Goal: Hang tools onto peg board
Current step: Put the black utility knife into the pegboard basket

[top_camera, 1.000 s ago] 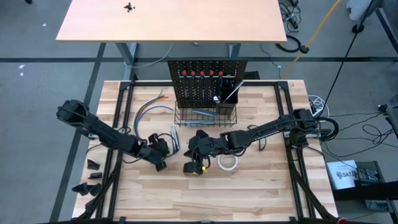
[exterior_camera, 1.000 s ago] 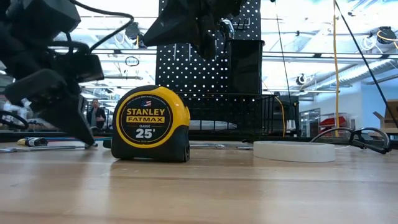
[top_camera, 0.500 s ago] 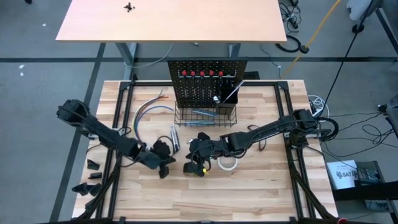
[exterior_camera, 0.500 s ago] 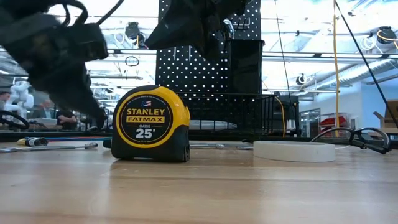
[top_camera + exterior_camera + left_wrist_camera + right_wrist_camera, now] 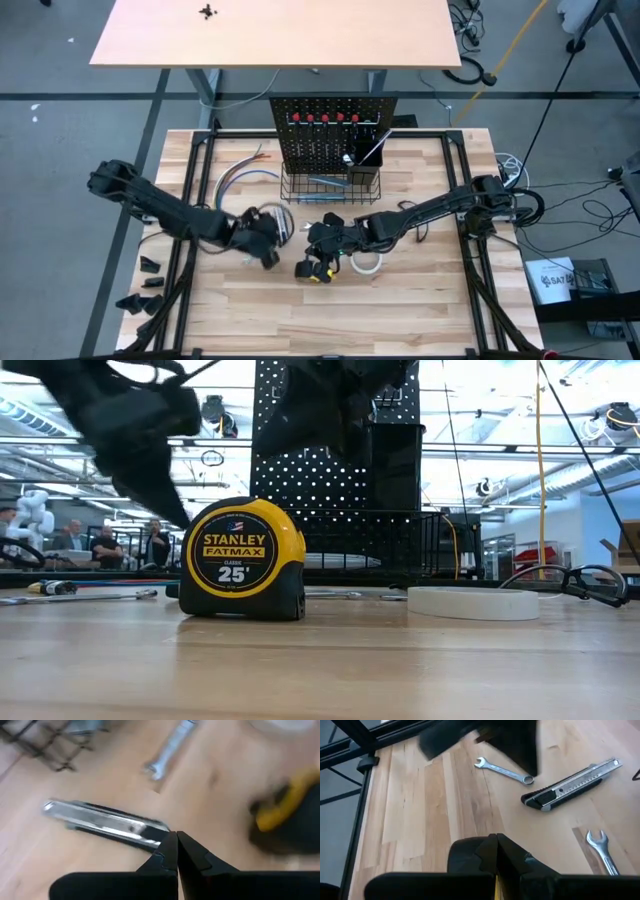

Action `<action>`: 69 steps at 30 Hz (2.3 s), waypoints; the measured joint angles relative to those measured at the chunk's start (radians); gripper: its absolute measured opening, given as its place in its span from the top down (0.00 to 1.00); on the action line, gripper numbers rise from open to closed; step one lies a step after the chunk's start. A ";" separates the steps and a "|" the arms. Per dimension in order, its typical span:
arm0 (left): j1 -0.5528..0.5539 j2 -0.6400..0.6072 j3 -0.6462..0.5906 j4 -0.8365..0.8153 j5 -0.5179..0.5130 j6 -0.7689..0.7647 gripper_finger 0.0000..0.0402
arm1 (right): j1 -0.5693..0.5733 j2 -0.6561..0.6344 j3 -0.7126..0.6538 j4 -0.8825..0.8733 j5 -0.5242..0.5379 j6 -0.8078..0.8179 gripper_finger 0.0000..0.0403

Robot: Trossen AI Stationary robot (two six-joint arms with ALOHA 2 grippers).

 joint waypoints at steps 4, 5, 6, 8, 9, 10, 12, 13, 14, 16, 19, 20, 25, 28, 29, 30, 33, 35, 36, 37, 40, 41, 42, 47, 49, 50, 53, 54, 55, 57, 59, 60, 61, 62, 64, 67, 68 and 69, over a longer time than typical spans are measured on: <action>0.101 -0.001 0.004 -0.028 0.065 -0.156 1.00 | 0.000 0.000 0.000 -0.035 0.021 0.031 1.00; 0.120 0.001 0.004 -0.025 0.076 -0.185 1.00 | 0.000 0.000 0.000 -0.041 0.022 0.038 1.00; 0.136 0.003 0.004 -0.025 0.078 -0.218 1.00 | 0.000 0.000 0.000 -0.044 0.024 0.042 1.00; 0.165 0.005 0.000 -0.024 0.084 -0.290 1.00 | 0.000 -0.001 0.000 -0.046 0.024 0.045 1.00; 0.177 0.005 -0.001 -0.021 0.092 -0.315 0.99 | 0.000 -0.001 0.000 -0.053 0.024 0.045 1.00; 0.188 0.005 -0.001 -0.012 0.105 -0.335 0.98 | 0.000 -0.005 0.000 -0.064 0.024 0.045 1.00; 0.206 0.005 -0.001 -0.008 0.140 -0.354 0.94 | 0.000 -0.010 0.000 -0.074 0.024 0.044 1.00; 0.214 0.005 -0.001 -0.011 0.154 -0.366 0.91 | -0.001 -0.013 0.000 -0.074 0.024 0.043 1.00; 0.221 0.005 -0.001 -0.015 0.163 -0.374 0.88 | -0.002 -0.015 0.000 -0.077 0.024 0.039 1.00; 0.227 0.005 -0.001 -0.016 0.171 -0.379 0.82 | -0.003 -0.017 0.000 -0.078 0.024 0.030 1.00; 0.227 0.005 -0.001 -0.016 0.171 -0.394 0.72 | -0.004 -0.018 0.000 -0.082 0.024 0.016 1.00; 0.227 0.005 -0.001 -0.016 0.170 -0.397 0.69 | -0.006 -0.018 0.000 -0.083 0.024 0.014 1.00; 0.225 0.007 -0.001 -0.014 0.126 -0.431 0.55 | -0.011 -0.018 0.000 -0.091 0.016 -0.010 1.00; 0.221 0.021 -0.001 -0.019 0.066 -0.521 0.50 | -0.014 -0.026 0.000 -0.100 0.015 -0.024 1.00; 0.218 0.029 -0.001 -0.018 0.045 -0.548 0.49 | -0.014 -0.031 0.000 -0.111 0.015 -0.028 1.00; 0.214 0.039 -0.001 -0.021 0.024 -0.582 0.48 | -0.014 -0.036 0.000 -0.127 0.014 -0.030 1.00; 0.188 0.079 -0.001 -0.013 -0.022 -0.700 0.48 | -0.014 -0.054 0.000 -0.170 0.014 -0.035 1.00; 0.175 0.104 -0.001 -0.007 -0.048 -0.744 0.48 | -0.014 -0.067 0.000 -0.194 0.016 -0.041 1.00; 0.171 0.117 -0.001 -0.011 -0.055 -0.768 0.48 | -0.014 -0.071 0.000 -0.213 0.018 -0.044 1.00; 0.168 0.132 -0.001 -0.012 -0.059 -0.793 0.48 | -0.014 -0.075 0.000 -0.220 0.018 -0.046 1.00; 0.163 0.173 -0.002 0.000 -0.064 -0.838 0.48 | -0.010 -0.087 0.000 -0.255 0.019 -0.054 1.00; 0.162 0.185 -0.002 0.017 -0.065 -0.845 0.48 | -0.008 -0.089 0.000 -0.259 0.019 -0.059 1.00; 0.161 0.198 -0.002 0.031 -0.065 -0.850 0.48 | -0.007 -0.091 0.000 -0.270 0.020 -0.065 1.00; 0.155 0.251 -0.002 0.111 -0.066 -0.843 0.48 | -0.006 -0.098 0.000 -0.302 0.019 -0.085 1.00; 0.152 0.269 -0.001 0.106 -0.065 -0.843 0.48 | -0.006 -0.102 0.000 -0.305 0.019 -0.094 1.00; 0.152 0.278 -0.001 0.106 -0.064 -0.843 0.48 | -0.006 -0.104 0.000 -0.313 0.018 -0.095 1.00; 0.151 0.298 0.003 0.100 -0.063 -0.840 0.48 | -0.006 -0.105 0.000 -0.314 0.017 -0.102 1.00; 0.149 0.303 0.004 0.096 -0.063 -0.834 0.48 | -0.006 -0.105 0.000 -0.315 0.016 -0.102 1.00; 0.145 0.310 0.004 0.092 -0.063 -0.827 0.48 | -0.005 -0.105 0.000 -0.316 0.016 -0.103 1.00; 0.137 0.316 0.004 0.089 -0.063 -0.798 0.48 | -0.003 -0.105 0.000 -0.316 0.015 -0.106 1.00; 0.127 0.316 0.003 0.086 -0.058 -0.752 0.48 | -0.002 -0.105 0.000 -0.316 0.014 -0.109 1.00; 0.121 0.316 0.003 0.083 -0.057 -0.727 0.48 | -0.001 -0.105 0.000 -0.316 0.014 -0.109 1.00; 0.115 0.317 0.003 0.075 -0.054 -0.704 0.48 | 0.000 -0.107 0.000 -0.319 0.014 -0.109 1.00; 0.109 0.317 0.004 0.065 -0.047 -0.683 0.48 | 0.000 -0.110 0.000 -0.322 0.014 -0.109 1.00; 0.093 0.317 0.004 0.043 -0.030 -0.627 0.48 | 0.000 -0.118 0.000 -0.327 0.014 -0.109 1.00; 0.063 0.318 0.003 0.028 -0.026 -0.531 0.48 | 0.003 -0.120 0.000 -0.330 0.014 -0.110 1.00; 0.054 0.318 0.005 0.026 -0.025 -0.492 0.48 | 0.004 -0.120 0.000 -0.332 0.014 -0.110 1.00; 0.046 0.318 0.009 0.023 -0.024 -0.450 0.48 | 0.006 -0.120 0.000 -0.331 0.014 -0.110 1.00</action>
